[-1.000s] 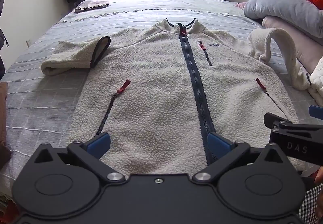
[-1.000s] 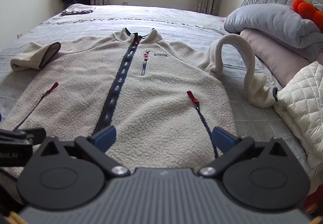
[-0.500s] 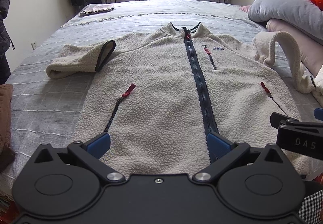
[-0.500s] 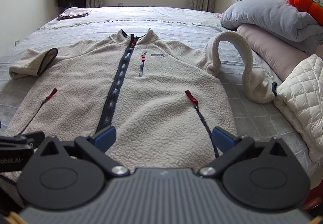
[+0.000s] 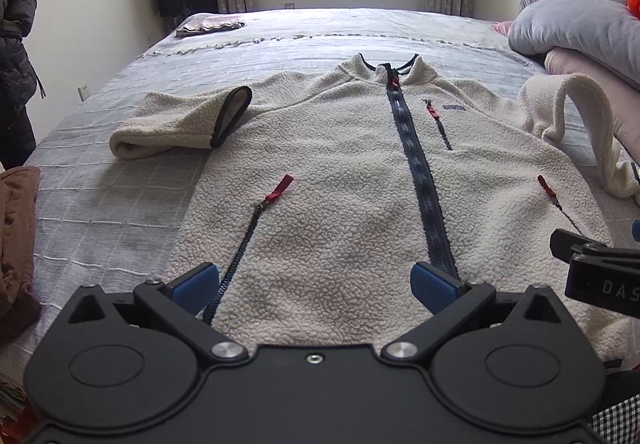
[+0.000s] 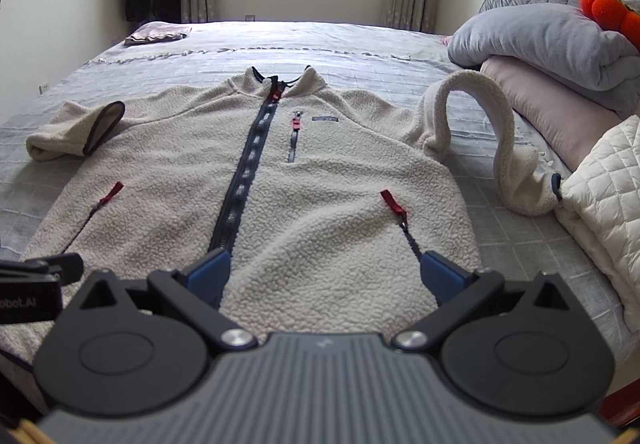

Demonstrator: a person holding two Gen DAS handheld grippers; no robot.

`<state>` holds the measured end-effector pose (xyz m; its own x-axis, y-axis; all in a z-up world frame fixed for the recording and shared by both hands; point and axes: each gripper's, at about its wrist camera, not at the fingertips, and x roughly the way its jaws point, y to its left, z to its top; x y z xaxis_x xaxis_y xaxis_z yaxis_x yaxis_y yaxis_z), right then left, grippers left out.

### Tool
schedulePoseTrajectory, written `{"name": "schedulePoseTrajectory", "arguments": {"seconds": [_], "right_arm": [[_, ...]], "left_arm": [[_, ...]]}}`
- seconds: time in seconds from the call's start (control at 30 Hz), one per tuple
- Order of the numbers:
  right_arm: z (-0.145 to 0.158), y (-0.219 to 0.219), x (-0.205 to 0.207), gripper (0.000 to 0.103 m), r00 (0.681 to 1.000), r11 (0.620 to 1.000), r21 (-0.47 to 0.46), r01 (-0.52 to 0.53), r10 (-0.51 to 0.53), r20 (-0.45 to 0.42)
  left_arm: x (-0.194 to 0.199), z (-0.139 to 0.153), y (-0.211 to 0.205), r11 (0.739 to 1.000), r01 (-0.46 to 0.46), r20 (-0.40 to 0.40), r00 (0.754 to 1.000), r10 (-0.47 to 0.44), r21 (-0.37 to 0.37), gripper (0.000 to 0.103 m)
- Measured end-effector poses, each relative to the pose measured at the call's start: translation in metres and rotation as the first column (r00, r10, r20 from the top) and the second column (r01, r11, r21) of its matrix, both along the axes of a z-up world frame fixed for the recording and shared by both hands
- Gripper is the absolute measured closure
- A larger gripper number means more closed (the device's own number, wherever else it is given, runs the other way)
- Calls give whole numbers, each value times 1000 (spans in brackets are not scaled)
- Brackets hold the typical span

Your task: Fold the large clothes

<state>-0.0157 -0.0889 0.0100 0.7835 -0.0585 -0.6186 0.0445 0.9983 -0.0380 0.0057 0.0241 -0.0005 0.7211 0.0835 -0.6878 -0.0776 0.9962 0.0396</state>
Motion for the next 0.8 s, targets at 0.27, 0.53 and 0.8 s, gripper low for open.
{"name": "schedulePoseTrajectory", "arguments": {"seconds": [0.27, 0.53, 0.8], "right_arm": [[-1, 1, -2, 0, 1000, 1000, 4, -4, 4, 18], [-2, -1, -1, 0, 1000, 1000, 6, 5, -5, 21], [-9, -1, 2, 0, 1000, 1000, 11, 10, -11, 13]], "left_arm": [[-1, 1, 10, 1000, -27, 7, 1000, 27, 1, 0], [-2, -1, 13, 999, -34, 2, 999, 34, 1, 0], [-1, -3, 13, 999, -32, 4, 999, 32, -1, 0]]}}
